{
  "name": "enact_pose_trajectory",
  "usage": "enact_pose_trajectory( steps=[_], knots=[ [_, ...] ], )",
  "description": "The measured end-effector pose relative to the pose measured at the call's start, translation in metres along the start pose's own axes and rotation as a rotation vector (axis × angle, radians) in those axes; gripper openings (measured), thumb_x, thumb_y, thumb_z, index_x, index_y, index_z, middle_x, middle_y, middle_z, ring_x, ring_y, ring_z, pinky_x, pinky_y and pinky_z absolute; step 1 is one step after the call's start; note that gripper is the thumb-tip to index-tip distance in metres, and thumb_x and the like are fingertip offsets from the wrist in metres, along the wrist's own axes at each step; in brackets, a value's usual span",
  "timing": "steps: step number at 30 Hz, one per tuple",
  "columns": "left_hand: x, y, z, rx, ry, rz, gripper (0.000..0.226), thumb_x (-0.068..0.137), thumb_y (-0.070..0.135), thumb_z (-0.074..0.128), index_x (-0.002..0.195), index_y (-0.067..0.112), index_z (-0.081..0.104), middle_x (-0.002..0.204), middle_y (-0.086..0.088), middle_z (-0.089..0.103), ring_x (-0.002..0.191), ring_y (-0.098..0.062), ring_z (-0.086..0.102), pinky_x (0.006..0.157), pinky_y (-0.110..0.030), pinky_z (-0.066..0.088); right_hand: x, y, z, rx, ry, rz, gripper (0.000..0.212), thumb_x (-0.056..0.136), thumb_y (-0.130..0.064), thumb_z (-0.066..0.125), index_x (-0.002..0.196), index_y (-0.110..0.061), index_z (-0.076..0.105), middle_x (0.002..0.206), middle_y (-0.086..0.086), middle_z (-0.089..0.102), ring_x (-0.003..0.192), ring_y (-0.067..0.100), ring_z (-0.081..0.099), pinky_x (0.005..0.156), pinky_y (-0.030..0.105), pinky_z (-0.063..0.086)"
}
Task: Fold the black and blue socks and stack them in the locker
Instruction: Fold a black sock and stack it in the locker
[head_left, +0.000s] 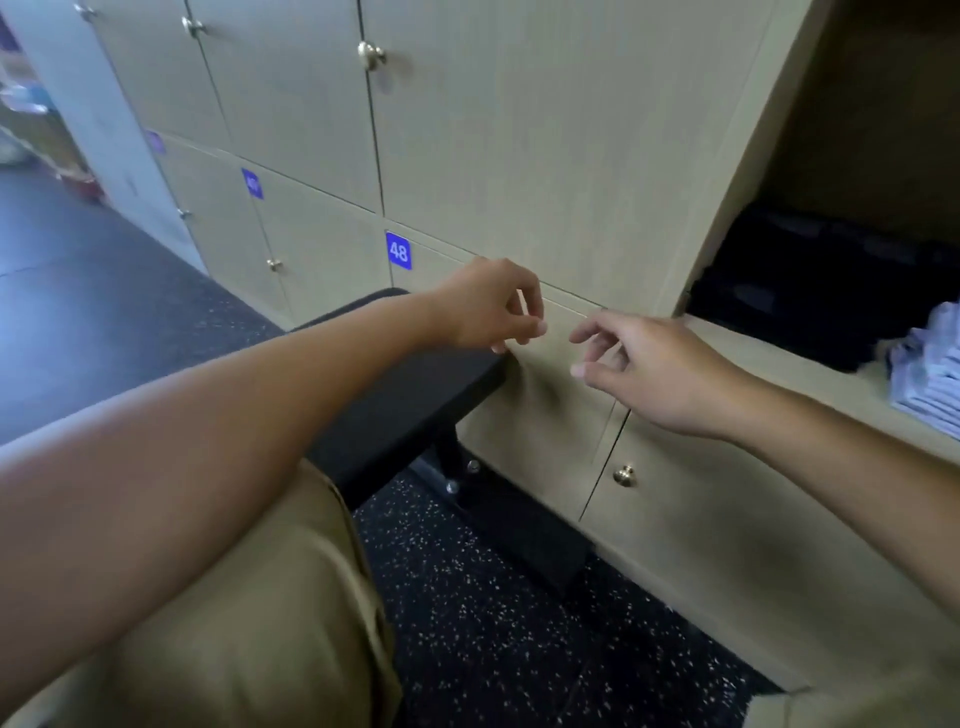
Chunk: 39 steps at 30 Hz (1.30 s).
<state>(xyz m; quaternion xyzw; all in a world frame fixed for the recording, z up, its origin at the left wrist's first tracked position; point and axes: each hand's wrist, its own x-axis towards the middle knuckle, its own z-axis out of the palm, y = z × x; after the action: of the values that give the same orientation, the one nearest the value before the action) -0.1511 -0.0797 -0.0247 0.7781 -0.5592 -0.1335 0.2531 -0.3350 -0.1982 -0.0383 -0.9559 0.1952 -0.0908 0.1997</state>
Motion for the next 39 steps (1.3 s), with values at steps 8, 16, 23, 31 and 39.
enact_pose_trajectory(
  steps=[8, 16, 23, 31, 39],
  knots=[
    [-0.080, -0.052, -0.050, 0.124, 0.043, -0.165, 0.013, 0.096, 0.027, 0.068, 0.098, 0.014, 0.069, 0.085, 0.002, 0.076, 0.067, -0.009, 0.071, 0.060, -0.010, 0.047, 0.021, -0.055, 0.024, 0.093, -0.060, -0.124, 0.024, 0.094, -0.038, 0.066, 0.117, -0.031, 0.063, 0.097, -0.015, 0.067, 0.080, 0.004, 0.061, 0.075, 0.024, 0.045],
    [-0.177, -0.096, -0.095, 0.291, 0.055, -0.365, 0.012, 0.094, 0.034, 0.070, 0.100, 0.024, 0.069, 0.086, 0.014, 0.069, 0.082, -0.010, 0.067, 0.077, -0.024, 0.046, 0.034, -0.097, 0.051, 0.153, -0.141, -0.228, 0.020, 0.094, -0.034, 0.066, 0.113, -0.031, 0.064, 0.095, -0.014, 0.068, 0.080, 0.002, 0.060, 0.068, 0.010, 0.040],
    [-0.238, -0.155, -0.091, 0.494, -0.226, -0.606, 0.079, 0.082, 0.065, 0.071, 0.147, 0.035, 0.037, 0.142, -0.001, 0.047, 0.131, -0.028, 0.047, 0.110, -0.045, 0.041, 0.041, -0.109, 0.067, 0.150, -0.203, -0.256, 0.016, 0.094, -0.036, 0.066, 0.110, -0.033, 0.064, 0.096, -0.015, 0.068, 0.084, 0.002, 0.061, 0.071, 0.015, 0.042],
    [-0.254, -0.195, -0.058, 0.455, -0.206, -0.707, 0.094, 0.081, 0.071, 0.067, 0.154, 0.044, 0.015, 0.152, -0.005, 0.032, 0.141, -0.038, 0.033, 0.115, -0.053, 0.035, 0.044, -0.108, 0.074, 0.122, -0.226, -0.250, 0.019, 0.095, -0.038, 0.065, 0.113, -0.033, 0.063, 0.097, -0.016, 0.068, 0.083, 0.002, 0.062, 0.072, 0.018, 0.045],
    [-0.250, -0.201, -0.074, 0.309, -0.057, -0.738, 0.080, 0.070, 0.052, 0.063, 0.143, 0.037, 0.035, 0.128, -0.010, 0.050, 0.119, -0.033, 0.051, 0.104, -0.048, 0.045, 0.047, -0.106, 0.080, 0.101, -0.234, -0.252, 0.021, 0.095, -0.037, 0.066, 0.115, -0.032, 0.063, 0.098, -0.016, 0.068, 0.085, 0.003, 0.062, 0.071, 0.016, 0.043]
  ],
)
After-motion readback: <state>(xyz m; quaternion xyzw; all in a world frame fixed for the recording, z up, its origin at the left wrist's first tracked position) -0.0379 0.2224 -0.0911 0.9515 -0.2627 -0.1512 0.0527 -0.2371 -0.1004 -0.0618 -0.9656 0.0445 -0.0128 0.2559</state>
